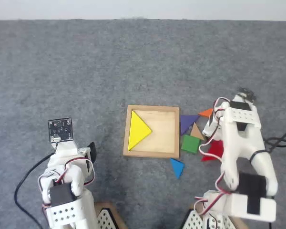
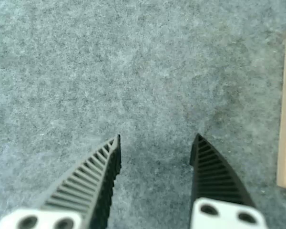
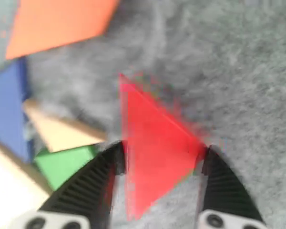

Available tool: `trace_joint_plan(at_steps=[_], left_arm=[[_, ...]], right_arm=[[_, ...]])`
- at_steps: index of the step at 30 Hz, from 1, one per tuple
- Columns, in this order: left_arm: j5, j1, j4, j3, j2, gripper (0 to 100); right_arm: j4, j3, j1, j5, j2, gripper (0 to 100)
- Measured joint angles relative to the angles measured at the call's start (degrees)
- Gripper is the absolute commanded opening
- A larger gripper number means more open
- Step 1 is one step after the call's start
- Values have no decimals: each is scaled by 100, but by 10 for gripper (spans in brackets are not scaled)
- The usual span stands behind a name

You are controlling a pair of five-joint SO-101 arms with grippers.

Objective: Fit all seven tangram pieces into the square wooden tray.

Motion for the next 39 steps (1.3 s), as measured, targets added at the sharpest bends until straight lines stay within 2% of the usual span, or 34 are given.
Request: trace_joint_plan(at_steps=[7,11,14,18,22,26,30,35,39], left_arm=[[0,0,0,0,0,234],[0,0,0,0,0,234],[0,0,0,0,0,234],[0,0,0,0,0,234],[0,0,0,0,0,234],[0,0,0,0,0,234],[0,0,0,0,0,234],[0,0,0,0,0,234],[0,0,0,0,0,234]], right_arm=[[35,-18,-730,448,-343,196],[53,-167,-1029,404,-343,208],[237,-185,-756,334,-343,308],[299,-185,149,-53,-343,421],[237,18,-26,-571,-343,423],[-35,220,-334,-703,-343,423],[-211,457,-308,-730,-343,413],[-668,853,176,-730,-343,328],[-967,985,185,-659,-343,329]])
